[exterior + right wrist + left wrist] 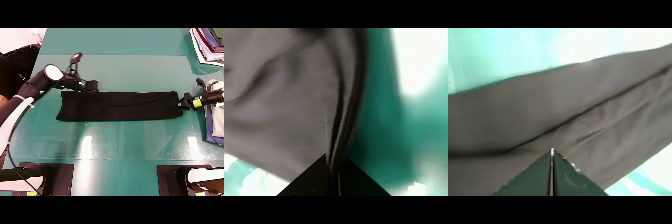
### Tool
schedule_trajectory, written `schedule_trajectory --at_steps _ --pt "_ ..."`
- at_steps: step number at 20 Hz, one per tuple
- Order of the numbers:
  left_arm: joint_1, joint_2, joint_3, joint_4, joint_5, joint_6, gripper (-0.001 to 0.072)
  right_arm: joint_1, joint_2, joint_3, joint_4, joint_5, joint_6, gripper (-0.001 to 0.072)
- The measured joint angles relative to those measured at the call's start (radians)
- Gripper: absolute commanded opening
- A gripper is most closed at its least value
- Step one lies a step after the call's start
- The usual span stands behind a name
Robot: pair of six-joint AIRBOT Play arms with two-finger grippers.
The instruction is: Fold the shirts.
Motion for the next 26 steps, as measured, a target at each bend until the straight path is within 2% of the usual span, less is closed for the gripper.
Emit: schedule_trajectory --at_steps 8,15,20,23,26 --pt "-0.174 -0.240 0.172 -0.002 -0.001 -0.019 0.0025 0.172 0.192 0.269 0.117 0.071 0.042 0.0017" --pt "-0.232 -0.333 0.232 -0.011 0.008 -0.026 0.0026 0.451 0.237 0.438 0.184 0.020 0.078 0.0017" --pt "-0.226 -0.344 0.263 -0.014 0.032 -0.026 0.0026 0.601 0.223 0.464 0.192 -0.039 0.081 0.0018" --pt "-0.165 -0.326 0.323 0.031 -0.055 -0.029 0.0026 0.663 0.190 0.468 0.207 -0.068 0.082 0.0018" --pt "-0.044 -0.245 0.365 0.119 -0.140 -0.029 0.0026 0.734 0.138 0.470 0.275 -0.115 0.052 0.0018"
